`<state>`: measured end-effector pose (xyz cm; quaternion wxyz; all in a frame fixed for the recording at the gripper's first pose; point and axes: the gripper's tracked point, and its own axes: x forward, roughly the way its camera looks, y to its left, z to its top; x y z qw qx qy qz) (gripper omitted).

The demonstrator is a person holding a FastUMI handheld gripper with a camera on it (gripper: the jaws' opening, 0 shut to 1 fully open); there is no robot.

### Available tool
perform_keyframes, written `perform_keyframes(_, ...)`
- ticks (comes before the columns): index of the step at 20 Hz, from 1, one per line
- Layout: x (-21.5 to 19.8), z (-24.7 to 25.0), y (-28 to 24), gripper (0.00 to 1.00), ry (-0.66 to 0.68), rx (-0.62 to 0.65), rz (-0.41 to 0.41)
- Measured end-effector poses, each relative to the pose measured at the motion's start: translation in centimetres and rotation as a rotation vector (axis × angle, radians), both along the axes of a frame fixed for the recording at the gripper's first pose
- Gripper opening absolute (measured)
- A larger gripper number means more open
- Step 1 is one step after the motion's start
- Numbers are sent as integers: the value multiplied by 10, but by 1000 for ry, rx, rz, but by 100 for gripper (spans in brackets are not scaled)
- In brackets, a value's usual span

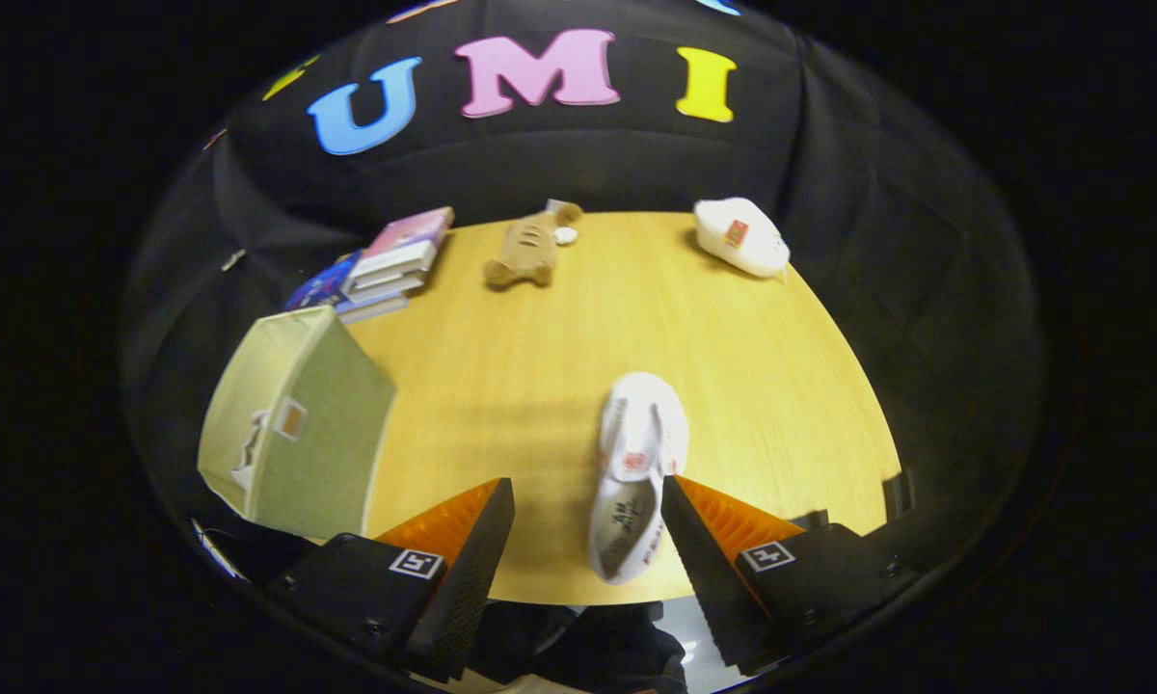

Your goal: Open the storage box then place both shoes into the box .Put the left shoe in first, then the right shoe, with the right side of both shoes facing outward in a uniform manner.

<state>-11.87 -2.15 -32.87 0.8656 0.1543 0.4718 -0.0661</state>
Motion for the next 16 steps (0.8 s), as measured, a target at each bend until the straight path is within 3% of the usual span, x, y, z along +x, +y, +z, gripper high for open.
perform_keyframes(4, -10, -51, -29, 95, 64, -53, -48)
perform_keyframes(8, 6, -90, -36, 88, 94, -79, -38)
perform_keyframes(10, 23, -103, -40, 80, 78, -106, -37)
perform_keyframes(14, 40, -123, -42, 51, 88, -99, -81)
perform_keyframes(16, 39, -125, -53, 30, 97, -119, -132)
